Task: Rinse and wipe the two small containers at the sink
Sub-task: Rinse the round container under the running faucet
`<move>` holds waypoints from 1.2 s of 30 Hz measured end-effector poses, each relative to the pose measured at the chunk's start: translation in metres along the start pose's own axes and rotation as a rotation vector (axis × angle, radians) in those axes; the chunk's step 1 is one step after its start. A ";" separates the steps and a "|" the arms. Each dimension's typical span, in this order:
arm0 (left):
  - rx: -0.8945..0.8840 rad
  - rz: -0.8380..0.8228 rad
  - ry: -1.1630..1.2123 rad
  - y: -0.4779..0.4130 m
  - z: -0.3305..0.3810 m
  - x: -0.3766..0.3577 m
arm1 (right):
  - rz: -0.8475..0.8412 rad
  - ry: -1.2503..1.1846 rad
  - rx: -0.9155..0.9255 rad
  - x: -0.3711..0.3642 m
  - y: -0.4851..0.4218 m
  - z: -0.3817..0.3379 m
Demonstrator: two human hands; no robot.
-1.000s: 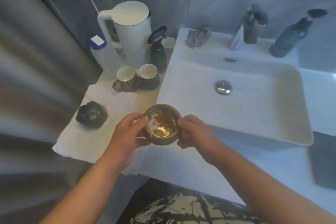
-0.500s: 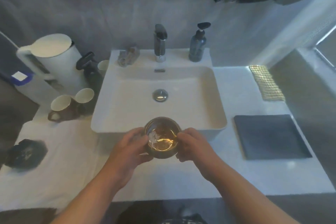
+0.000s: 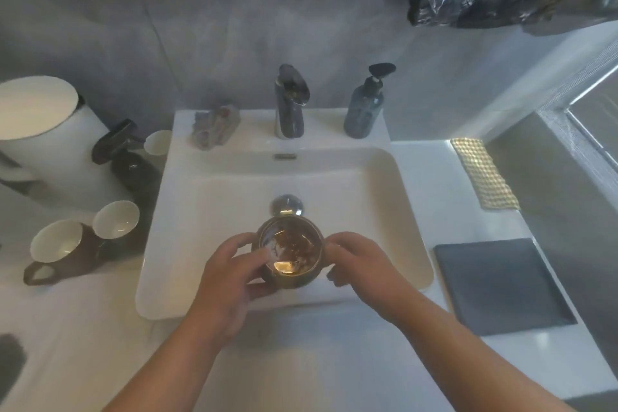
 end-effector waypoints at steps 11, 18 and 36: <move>-0.006 0.074 0.016 -0.092 0.034 0.000 | 0.202 0.664 0.710 0.002 -0.092 -0.183; -0.017 0.070 0.007 -0.114 0.045 -0.011 | 0.238 0.696 1.047 0.000 -0.118 -0.214; -0.063 0.014 -0.002 -0.121 0.056 -0.023 | 0.311 0.588 1.120 0.004 -0.119 -0.241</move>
Point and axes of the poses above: each hand's wrist, its own y-axis away from the middle knuckle, its own x-axis out of the back of the hand, z = x × y, the point moved 9 cm from there along -y, towards the middle knuckle, and after that the axes turned 12 degrees about -y, right-handed, at the moved point
